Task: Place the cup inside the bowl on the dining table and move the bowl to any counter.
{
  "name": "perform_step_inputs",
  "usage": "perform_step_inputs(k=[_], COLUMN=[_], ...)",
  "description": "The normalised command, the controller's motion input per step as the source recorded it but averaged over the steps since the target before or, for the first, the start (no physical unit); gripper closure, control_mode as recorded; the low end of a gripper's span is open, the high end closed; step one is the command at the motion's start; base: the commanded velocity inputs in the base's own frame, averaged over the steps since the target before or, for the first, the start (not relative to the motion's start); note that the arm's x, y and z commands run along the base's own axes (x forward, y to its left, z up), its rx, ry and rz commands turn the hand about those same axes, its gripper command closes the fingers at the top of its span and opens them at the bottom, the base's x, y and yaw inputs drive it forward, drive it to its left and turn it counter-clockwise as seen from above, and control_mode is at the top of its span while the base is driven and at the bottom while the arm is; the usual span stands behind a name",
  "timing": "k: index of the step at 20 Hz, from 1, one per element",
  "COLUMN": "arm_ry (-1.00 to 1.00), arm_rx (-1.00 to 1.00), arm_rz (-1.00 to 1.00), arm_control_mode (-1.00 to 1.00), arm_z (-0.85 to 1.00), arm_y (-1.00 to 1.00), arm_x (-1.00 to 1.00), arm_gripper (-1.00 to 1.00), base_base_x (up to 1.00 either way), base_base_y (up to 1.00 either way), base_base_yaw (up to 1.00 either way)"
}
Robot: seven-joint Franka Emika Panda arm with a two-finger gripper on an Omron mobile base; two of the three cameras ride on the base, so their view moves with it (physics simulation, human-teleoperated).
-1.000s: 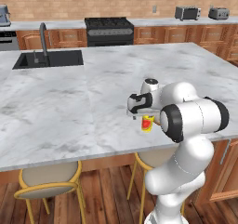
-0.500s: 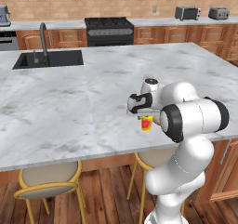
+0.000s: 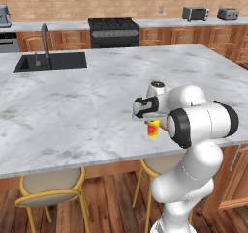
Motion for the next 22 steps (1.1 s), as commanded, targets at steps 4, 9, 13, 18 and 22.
perform_step_inputs(k=[4, 9, 13, 18, 22], arm_ry=[0.0, 0.0, 0.0, 0.0, 0.02], arm_rx=[-0.04, -0.05, -0.05, -0.04, -0.01], arm_rz=[0.0, 0.0, 0.0, 0.0, 0.0], arm_control_mode=[-1.0, -1.0, -1.0, -1.0, -1.0], arm_z=[0.37, 0.52, 0.56, 0.44, 0.41], arm_y=[0.0, 0.0, 0.0, 0.0, 0.0], arm_x=[0.0, 0.0, 0.0, 0.0, 0.04], arm_gripper=[1.0, 1.0, 1.0, 1.0, 1.0], base_base_x=[0.0, 0.0, 0.0, 0.0, 0.0], base_base_y=[0.0, 0.0, 0.0, 0.0, 0.0], base_base_yaw=[0.0, 0.0, 0.0, 0.0, 0.0])
